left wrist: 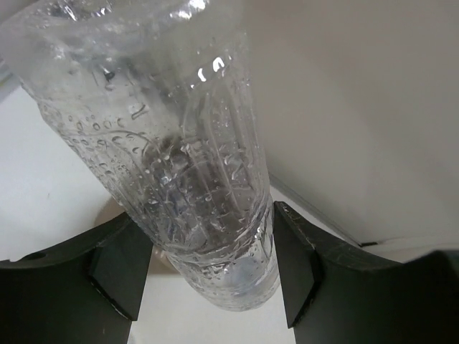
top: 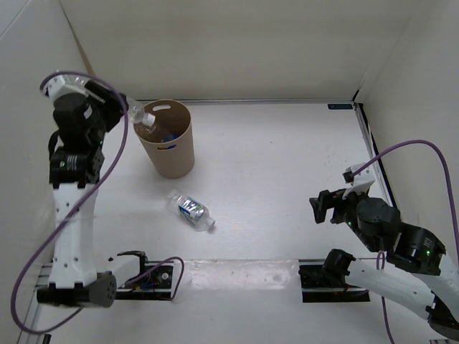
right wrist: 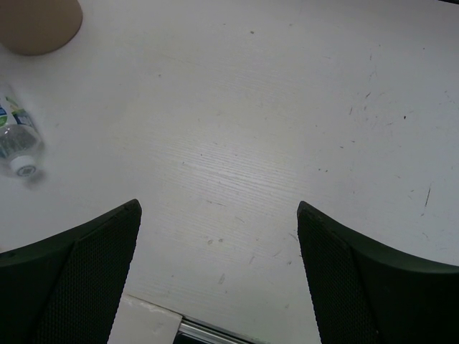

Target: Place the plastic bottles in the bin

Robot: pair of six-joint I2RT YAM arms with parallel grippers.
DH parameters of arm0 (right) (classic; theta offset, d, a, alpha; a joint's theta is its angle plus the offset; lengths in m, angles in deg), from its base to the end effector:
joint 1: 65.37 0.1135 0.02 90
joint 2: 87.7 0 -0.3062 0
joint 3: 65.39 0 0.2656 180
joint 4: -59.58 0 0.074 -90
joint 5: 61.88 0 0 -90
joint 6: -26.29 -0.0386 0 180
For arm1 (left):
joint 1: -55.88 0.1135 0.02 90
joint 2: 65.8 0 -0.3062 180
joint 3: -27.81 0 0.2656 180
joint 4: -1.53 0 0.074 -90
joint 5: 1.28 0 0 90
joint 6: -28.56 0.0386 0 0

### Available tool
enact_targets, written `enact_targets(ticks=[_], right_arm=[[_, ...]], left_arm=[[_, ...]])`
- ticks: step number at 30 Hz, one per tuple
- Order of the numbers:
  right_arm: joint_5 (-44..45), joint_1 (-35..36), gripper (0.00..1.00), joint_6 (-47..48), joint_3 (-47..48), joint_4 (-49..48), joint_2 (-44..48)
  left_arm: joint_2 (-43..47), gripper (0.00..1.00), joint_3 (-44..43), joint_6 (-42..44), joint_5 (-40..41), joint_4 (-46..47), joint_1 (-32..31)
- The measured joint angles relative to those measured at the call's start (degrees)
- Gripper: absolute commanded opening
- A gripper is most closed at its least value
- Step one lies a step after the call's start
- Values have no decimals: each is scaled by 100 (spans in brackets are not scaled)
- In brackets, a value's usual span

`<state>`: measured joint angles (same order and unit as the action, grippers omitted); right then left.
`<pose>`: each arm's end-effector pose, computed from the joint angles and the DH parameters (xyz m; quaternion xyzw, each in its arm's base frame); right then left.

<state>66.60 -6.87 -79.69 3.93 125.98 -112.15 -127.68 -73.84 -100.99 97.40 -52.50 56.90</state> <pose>0.0343 0.0100 0.3894 -0.1103 0.7947 0.1046 0.5877 0.1884 0.0092 0.5258 -0.3165 0.7222 -0.1456 0.5975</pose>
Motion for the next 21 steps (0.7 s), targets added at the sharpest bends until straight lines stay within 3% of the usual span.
enact_targets(ticks=[8,11,13,14,15,21], right_arm=[[-116,-105,90,31,-46,-87,0],[-125,-114,90,42,-61,-87,0],[-125,-114,90,44,-61,-90,0],[-127,-116,90,46,-61,-90,0],[-127,-118,90,48,-63,-90,0],[-181,-162,90,103,-70,-114,-7]], left_arm=[[-2092,0,-798,1008,745,787,-1093],[-2656,8,-973,1467,1161,789,-1482],[-2876,56,-1064,1709,1460,721,-1670],[-2922,92,-1078,1821,1620,682,-1738],[-2931,100,-1078,1934,1794,634,-1779],[-2465,100,-1121,2470,2817,518,-2002]])
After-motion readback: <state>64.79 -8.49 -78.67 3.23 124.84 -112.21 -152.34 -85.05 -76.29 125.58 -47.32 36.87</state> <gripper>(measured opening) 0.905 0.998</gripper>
